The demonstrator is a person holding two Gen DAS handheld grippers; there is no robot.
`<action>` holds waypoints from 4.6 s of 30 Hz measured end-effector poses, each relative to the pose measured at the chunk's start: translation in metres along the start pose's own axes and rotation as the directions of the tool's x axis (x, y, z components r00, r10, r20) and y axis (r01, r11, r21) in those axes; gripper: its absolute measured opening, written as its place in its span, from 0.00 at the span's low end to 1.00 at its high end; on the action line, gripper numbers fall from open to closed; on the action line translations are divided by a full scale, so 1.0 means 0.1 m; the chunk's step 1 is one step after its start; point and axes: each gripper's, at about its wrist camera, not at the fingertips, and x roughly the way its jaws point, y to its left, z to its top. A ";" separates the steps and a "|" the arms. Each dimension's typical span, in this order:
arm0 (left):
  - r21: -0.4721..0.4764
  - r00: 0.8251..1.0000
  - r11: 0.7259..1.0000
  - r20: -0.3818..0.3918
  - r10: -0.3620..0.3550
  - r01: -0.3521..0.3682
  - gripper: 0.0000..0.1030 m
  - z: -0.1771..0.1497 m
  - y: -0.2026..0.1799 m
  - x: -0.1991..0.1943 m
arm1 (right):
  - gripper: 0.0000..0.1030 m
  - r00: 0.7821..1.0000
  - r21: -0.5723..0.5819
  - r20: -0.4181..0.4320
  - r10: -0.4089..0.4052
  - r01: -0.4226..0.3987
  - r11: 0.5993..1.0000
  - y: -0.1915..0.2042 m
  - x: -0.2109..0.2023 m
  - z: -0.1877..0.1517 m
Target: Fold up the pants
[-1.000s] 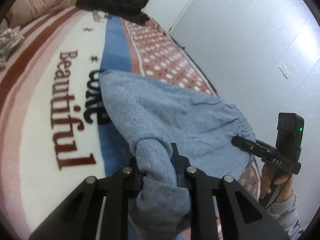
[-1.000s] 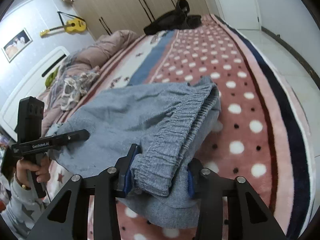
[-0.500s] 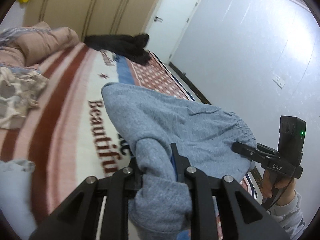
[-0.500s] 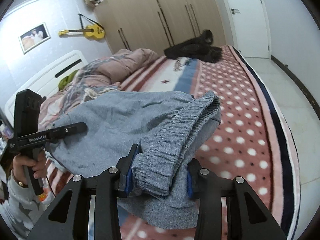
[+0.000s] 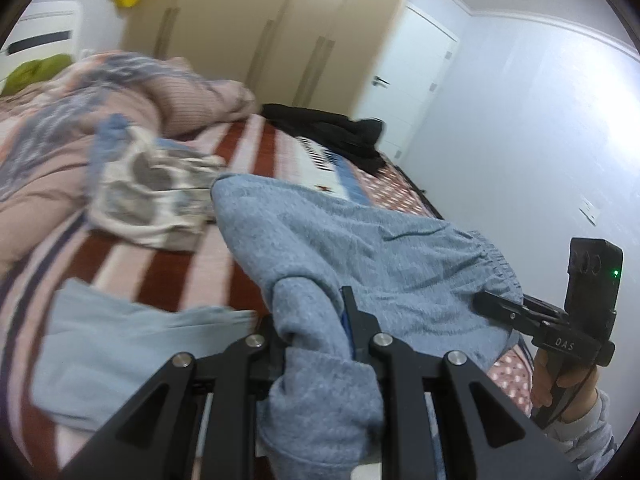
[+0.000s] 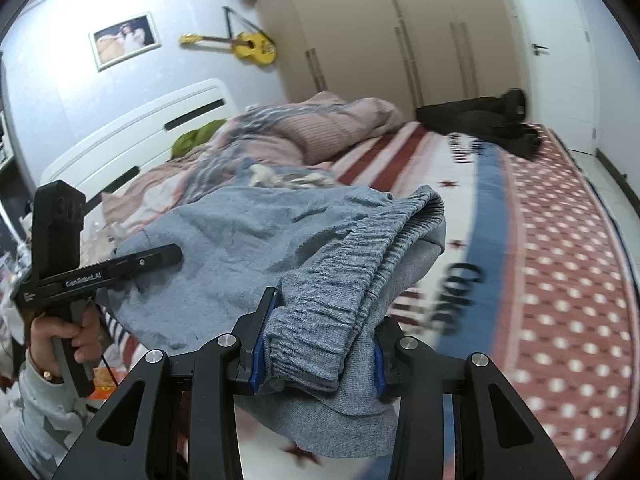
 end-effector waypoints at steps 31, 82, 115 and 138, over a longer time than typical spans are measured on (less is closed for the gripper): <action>-0.096 0.974 0.973 -0.102 0.202 -0.212 0.16 -0.55 2.12 0.06 | 0.33 0.980 -0.102 -0.191 0.061 -0.082 0.991 1.36 2.03 -0.60; 0.066 0.923 0.927 -0.091 0.374 -0.369 0.62 -0.81 1.98 0.14 | 0.68 0.989 -0.254 -0.145 0.026 -0.062 0.965 1.43 1.90 -0.87; 0.200 0.899 0.949 0.414 0.143 -0.243 0.99 -0.92 -1.79 -0.64 | 0.93 0.914 -0.151 0.317 -0.252 0.311 0.938 -0.08 -1.42 -1.28; 0.247 0.904 0.922 0.383 0.189 -0.298 0.99 -1.53 -2.51 -0.13 | 0.99 0.844 -0.068 0.385 -0.372 0.428 0.901 -0.37 -2.16 -1.73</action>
